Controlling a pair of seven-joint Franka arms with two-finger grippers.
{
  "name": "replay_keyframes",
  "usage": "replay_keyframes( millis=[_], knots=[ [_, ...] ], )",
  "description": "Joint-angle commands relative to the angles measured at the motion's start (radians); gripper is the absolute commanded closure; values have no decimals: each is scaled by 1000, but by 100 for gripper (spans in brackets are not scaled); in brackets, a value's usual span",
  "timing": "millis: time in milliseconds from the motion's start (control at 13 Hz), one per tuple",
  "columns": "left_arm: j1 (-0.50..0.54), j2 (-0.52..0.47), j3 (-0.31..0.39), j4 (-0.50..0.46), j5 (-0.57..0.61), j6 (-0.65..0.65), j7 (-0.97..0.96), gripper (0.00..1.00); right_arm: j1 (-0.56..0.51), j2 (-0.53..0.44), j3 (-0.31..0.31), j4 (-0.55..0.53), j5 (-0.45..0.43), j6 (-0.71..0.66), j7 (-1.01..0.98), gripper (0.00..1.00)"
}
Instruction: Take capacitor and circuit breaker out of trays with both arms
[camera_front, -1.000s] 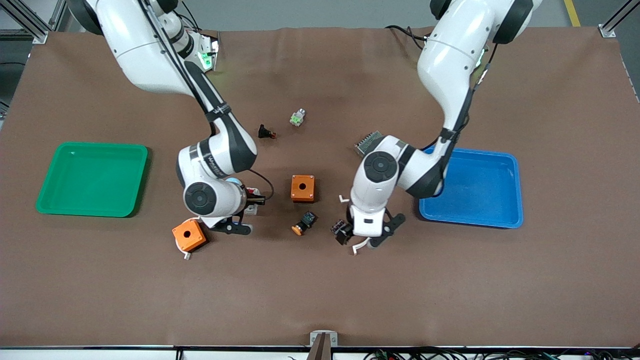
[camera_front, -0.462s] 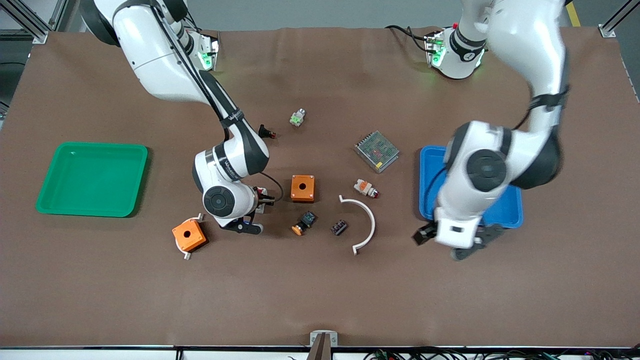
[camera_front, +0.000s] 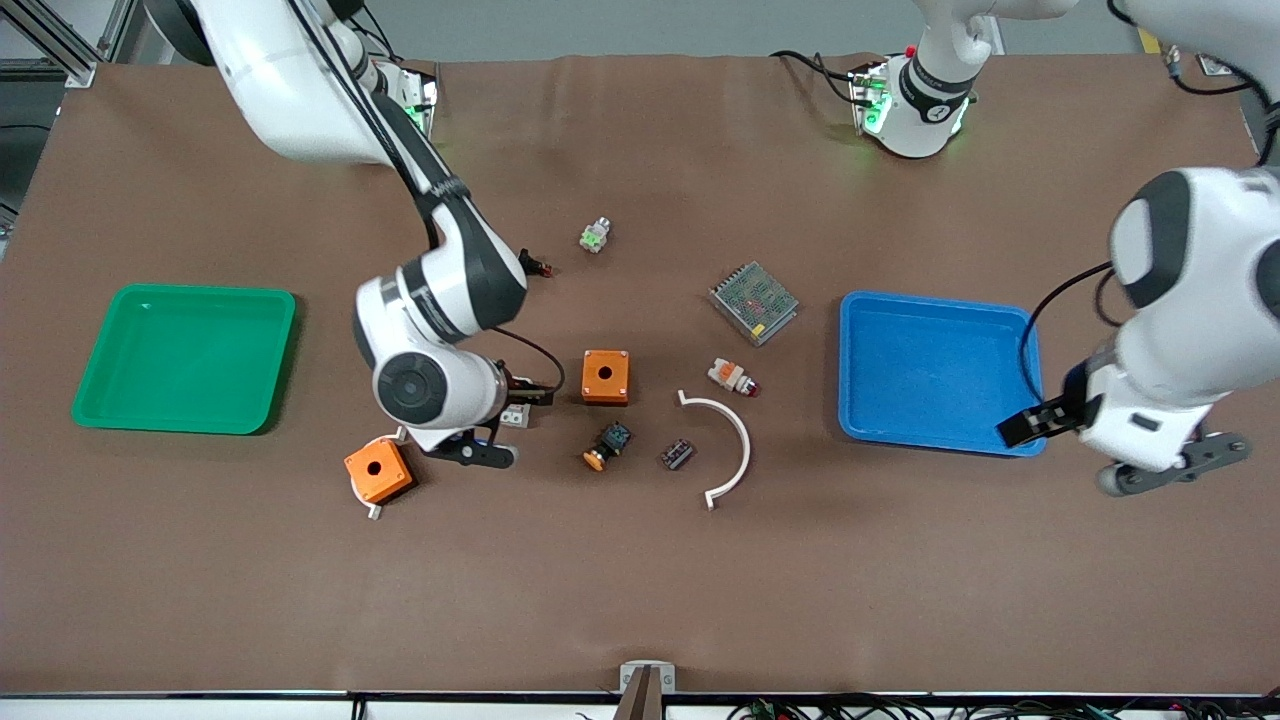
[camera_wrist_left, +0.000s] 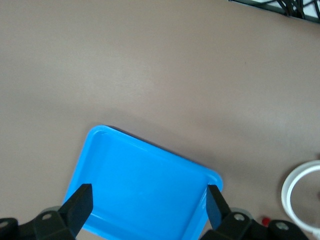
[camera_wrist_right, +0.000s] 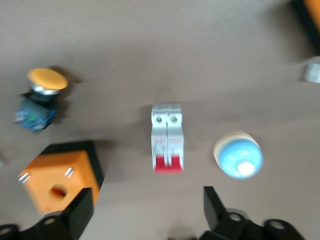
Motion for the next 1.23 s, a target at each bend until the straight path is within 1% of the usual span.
replay_keyframes(
  millis=[0,77,154,308,385,462,538,615,692,769,923,1000,1154],
  knots=[
    [66,-91,-14,-43,-45,-63,182,0,-2,-189,-9,-61,-134,-39,20,0],
    [68,-129,-13,-80,-45,-71,209,0,-2,-231,-9,-63,-164,-45,15,0],
    [68,-180,-13,-136,-45,-62,214,0,-3,-269,-9,-63,-175,-63,6,0],
    [66,-301,-14,-298,-39,15,226,0,-19,-338,-16,-64,-184,-118,-54,0],
    [66,-356,-14,-377,-37,61,262,0,-46,-371,-26,-67,-198,-143,-118,0],
    [66,-393,-13,-420,-27,76,297,0,-68,-407,-27,-91,-212,-142,-158,0],
    [66,-413,-13,-433,-8,75,323,0,-103,-461,-29,-134,-229,-116,-180,0],
    [66,-427,-14,-436,10,71,343,0,-153,-513,-29,-174,-229,-94,-242,0],
    [62,-430,-18,-436,24,70,355,0,-190,-556,-29,-213,-229,-87,-355,0],
    [56,-420,-22,-413,26,70,349,0,-228,-582,-29,-233,-227,-88,-417,0],
    [52,-389,-28,-347,27,69,387,0,-282,-639,-30,-273,-227,-97,-470,0],
    [48,-360,-28,-291,29,61,430,0,-322,-664,-29,-297,-227,-97,-515,0],
    [45,-323,-30,-192,23,-17,449,0,-405,-704,-29,-343,-224,-97,-614,0]
  ],
)
